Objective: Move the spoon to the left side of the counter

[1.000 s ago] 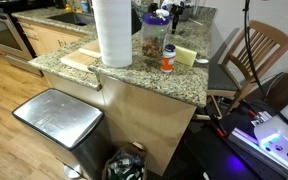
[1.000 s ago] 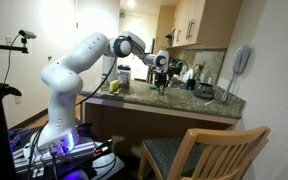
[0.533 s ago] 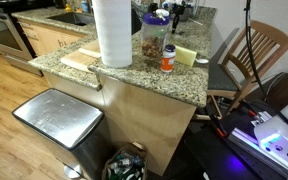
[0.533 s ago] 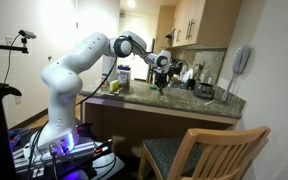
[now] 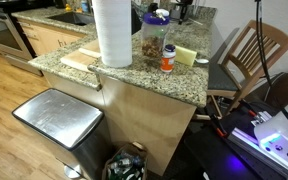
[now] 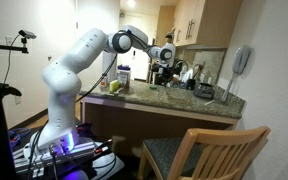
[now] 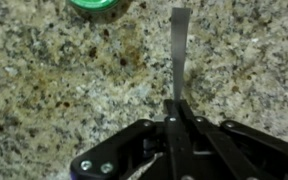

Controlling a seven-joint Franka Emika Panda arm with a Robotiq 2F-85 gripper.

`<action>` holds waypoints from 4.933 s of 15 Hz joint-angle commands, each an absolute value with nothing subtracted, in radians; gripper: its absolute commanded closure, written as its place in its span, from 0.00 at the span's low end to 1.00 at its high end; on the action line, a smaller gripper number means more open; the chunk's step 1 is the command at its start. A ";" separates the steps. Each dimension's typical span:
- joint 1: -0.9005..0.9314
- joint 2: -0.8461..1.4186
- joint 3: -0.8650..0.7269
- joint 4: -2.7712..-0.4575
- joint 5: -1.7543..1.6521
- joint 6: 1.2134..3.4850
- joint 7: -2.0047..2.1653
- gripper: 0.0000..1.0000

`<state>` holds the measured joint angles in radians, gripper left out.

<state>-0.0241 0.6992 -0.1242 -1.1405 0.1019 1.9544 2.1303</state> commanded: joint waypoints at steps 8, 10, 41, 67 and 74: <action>-0.090 0.173 -0.130 -1.593 0.123 1.796 1.827 0.98; -0.084 0.101 -0.128 -1.692 0.125 1.782 1.844 0.98; 0.029 -0.046 0.025 -2.357 0.057 2.301 2.618 0.98; 0.068 0.017 0.061 -2.309 0.008 2.259 2.605 0.19; 0.091 0.045 0.075 -2.326 0.155 2.472 2.574 0.00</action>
